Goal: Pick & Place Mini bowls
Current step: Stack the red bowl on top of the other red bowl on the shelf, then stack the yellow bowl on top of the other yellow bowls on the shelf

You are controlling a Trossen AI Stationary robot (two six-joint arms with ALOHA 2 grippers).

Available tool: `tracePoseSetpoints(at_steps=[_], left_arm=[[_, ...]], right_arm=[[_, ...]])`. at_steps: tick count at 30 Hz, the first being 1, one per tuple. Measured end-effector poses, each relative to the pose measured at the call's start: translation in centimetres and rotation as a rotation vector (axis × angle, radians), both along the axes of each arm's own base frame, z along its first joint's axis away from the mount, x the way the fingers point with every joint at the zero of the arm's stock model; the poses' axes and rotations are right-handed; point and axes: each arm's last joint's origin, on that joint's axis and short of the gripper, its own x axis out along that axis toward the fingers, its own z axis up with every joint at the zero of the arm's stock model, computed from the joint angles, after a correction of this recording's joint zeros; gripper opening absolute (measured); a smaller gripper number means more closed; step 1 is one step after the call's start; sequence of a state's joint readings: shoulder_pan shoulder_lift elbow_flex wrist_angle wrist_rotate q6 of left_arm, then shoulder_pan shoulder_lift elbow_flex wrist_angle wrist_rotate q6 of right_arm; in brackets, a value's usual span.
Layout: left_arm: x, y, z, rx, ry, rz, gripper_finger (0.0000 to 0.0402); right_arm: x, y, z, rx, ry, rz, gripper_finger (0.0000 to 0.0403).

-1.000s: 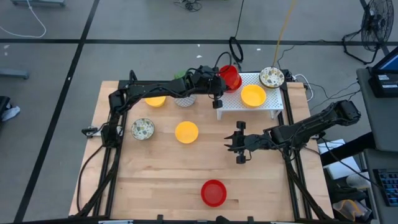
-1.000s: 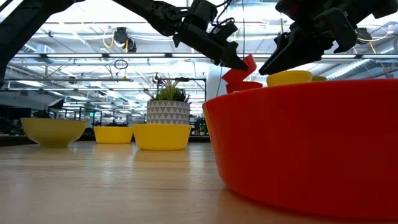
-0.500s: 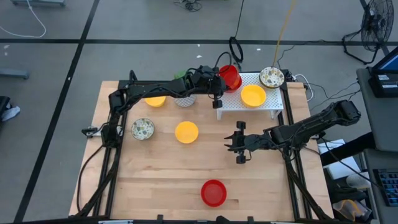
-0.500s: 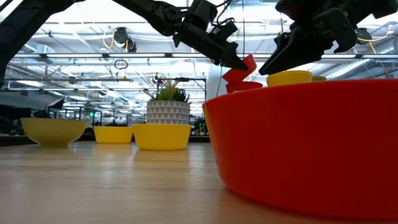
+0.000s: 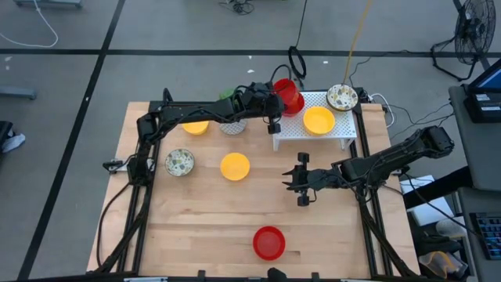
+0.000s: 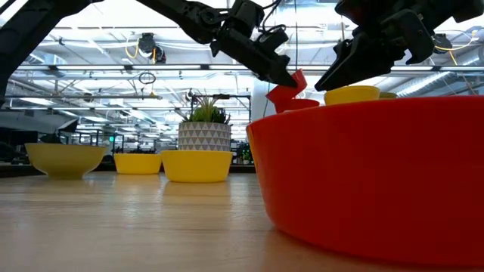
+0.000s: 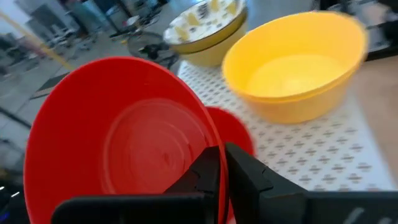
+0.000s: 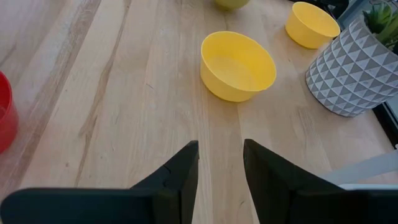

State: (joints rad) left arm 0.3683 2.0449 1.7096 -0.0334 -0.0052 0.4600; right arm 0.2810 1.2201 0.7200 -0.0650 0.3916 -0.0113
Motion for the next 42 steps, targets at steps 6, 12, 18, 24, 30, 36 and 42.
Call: tracePoseSetpoints(at_steps=[6,12,18,24,30,36,42], left_arm=[[-0.1,0.2,0.0,0.024,0.009,0.04,0.0025],[0.0,0.1,0.0,0.031,0.012,0.012,0.0026],[0.0,0.1,0.0,0.031,0.012,0.012,0.0026],[0.0,0.1,0.0,0.033,0.013,0.011,0.0029],[0.0,0.1,0.1,0.036,0.004,0.011,0.0086],[0.2,0.2,0.9,0.07,-0.068,0.01,0.0144],[0.2,-0.2,2.5,0.095,-0.173,0.007,0.0158]], right_arm=[[0.0,0.0,0.0,0.0,0.001,0.0,0.0114],[0.0,0.0,0.0,0.0,0.001,0.0,0.0114],[0.0,0.0,0.0,0.0,0.0,0.0,0.0114],[0.0,0.0,0.0,0.0,0.001,0.0,0.0114],[0.0,0.0,0.0,0.0,0.0,0.0,0.0114],[0.0,0.0,0.0,0.0,0.0,0.0,0.0114],[0.0,0.0,0.0,0.0,0.0,0.0,0.0114]])
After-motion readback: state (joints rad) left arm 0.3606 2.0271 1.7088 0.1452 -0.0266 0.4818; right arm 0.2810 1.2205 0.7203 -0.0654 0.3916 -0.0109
